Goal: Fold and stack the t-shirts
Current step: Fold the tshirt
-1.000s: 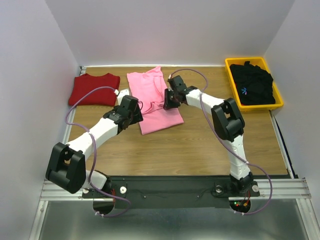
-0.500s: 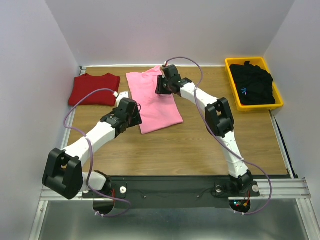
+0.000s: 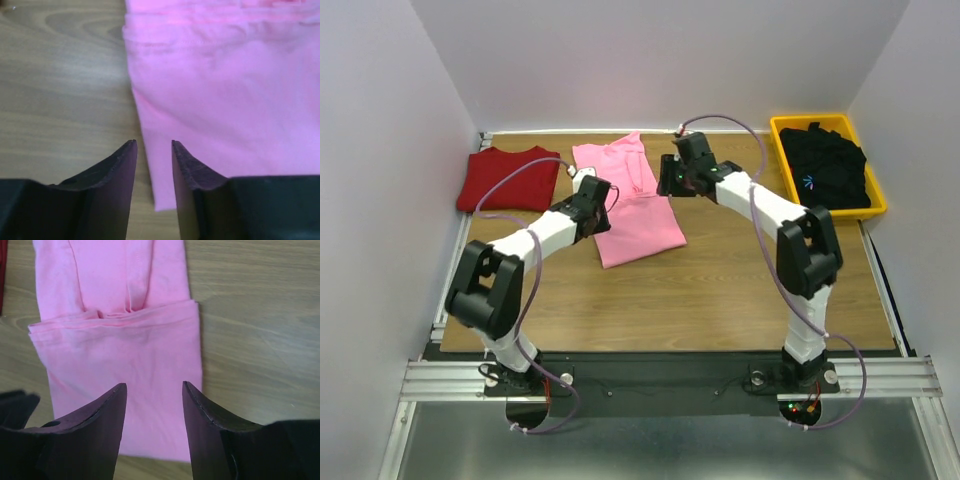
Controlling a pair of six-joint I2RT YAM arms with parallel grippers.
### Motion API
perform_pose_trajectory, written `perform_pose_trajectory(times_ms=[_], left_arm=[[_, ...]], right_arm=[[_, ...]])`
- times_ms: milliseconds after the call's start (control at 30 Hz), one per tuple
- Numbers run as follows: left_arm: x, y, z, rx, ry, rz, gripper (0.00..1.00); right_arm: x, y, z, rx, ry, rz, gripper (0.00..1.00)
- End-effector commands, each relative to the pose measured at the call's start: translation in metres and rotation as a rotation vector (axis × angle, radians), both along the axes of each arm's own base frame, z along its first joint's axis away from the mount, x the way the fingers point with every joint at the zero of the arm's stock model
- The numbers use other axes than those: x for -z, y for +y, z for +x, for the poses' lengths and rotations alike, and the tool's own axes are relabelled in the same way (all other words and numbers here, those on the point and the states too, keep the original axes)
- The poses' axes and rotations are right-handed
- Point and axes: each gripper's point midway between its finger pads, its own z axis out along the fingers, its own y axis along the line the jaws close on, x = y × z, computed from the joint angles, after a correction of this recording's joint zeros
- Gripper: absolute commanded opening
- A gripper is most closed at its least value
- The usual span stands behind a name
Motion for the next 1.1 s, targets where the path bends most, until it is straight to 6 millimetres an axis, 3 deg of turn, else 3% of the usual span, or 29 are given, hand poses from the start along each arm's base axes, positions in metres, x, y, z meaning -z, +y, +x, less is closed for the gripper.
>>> perform_pose_trajectory(times_ms=[0,33,67,100,133,333,467,567,633,667,700,733,800,833,867,900,933,967,1000,1067], left_arm=[[-0.014,-0.008,0.040,-0.014,-0.058,0.008,0.40],[-0.016,-0.011,0.047,-0.013,-0.067,0.007,0.38],[-0.003,-0.009,0.052,-0.019,-0.044,0.028,0.36],[-0.005,-0.011,0.060,-0.024,-0.054,0.028,0.33],[0.009,-0.006,0.062,-0.030,-0.021,0.048,0.31],[0.022,0.003,0.096,-0.054,-0.009,0.093,0.30],[0.003,0.016,0.129,-0.067,-0.059,0.099,0.37],[-0.036,0.019,0.151,-0.080,-0.136,0.076,0.45],[-0.045,0.013,0.147,-0.055,-0.132,0.042,0.50],[-0.062,0.009,0.142,-0.049,-0.160,0.008,0.53],[-0.053,0.010,0.129,-0.043,-0.133,-0.007,0.57],[-0.074,0.003,0.119,-0.037,-0.171,-0.076,0.58],[-0.076,-0.002,0.099,-0.022,-0.171,-0.137,0.59],[-0.055,-0.006,0.078,0.005,-0.125,-0.172,0.59],[-0.068,-0.014,0.065,0.014,-0.150,-0.235,0.59],[-0.045,-0.015,0.044,0.027,-0.096,-0.252,0.59],[-0.042,-0.020,0.034,0.045,-0.088,-0.285,0.59],[-0.050,-0.033,0.025,0.081,-0.103,-0.354,0.59],[-0.029,-0.032,0.008,0.085,-0.052,-0.359,0.59],[-0.032,-0.041,0.005,0.117,-0.086,-0.420,0.59]], right_arm=[[-0.053,-0.026,-0.007,0.027,-0.101,0.043,0.54],[-0.041,-0.031,-0.016,0.026,-0.072,0.028,0.54],[-0.050,-0.033,-0.020,0.026,-0.085,0.037,0.54],[-0.045,-0.034,-0.025,0.023,-0.070,0.039,0.54],[-0.037,-0.036,-0.032,0.019,-0.050,0.034,0.54],[-0.027,-0.035,-0.049,-0.017,-0.008,0.049,0.54],[-0.026,-0.028,-0.052,-0.059,0.000,0.082,0.54],[-0.017,-0.025,-0.055,-0.095,0.034,0.122,0.54],[-0.018,-0.020,-0.053,-0.115,0.032,0.185,0.54],[-0.020,-0.023,-0.051,-0.119,0.033,0.221,0.54],[-0.018,-0.016,-0.060,-0.159,0.066,0.280,0.54],[-0.024,-0.012,-0.057,-0.185,0.039,0.322,0.54],[-0.030,0.000,-0.064,-0.263,0.048,0.390,0.54],[-0.033,0.006,-0.065,-0.296,0.038,0.419,0.54],[-0.032,0.010,-0.068,-0.322,0.049,0.446,0.53],[-0.027,0.015,-0.075,-0.353,0.086,0.475,0.52],[-0.030,0.019,-0.070,-0.372,0.052,0.500,0.51],[-0.024,0.021,-0.074,-0.385,0.064,0.509,0.51],[-0.020,0.025,-0.078,-0.415,0.079,0.529,0.51],[-0.019,0.030,-0.079,-0.454,0.070,0.559,0.51]])
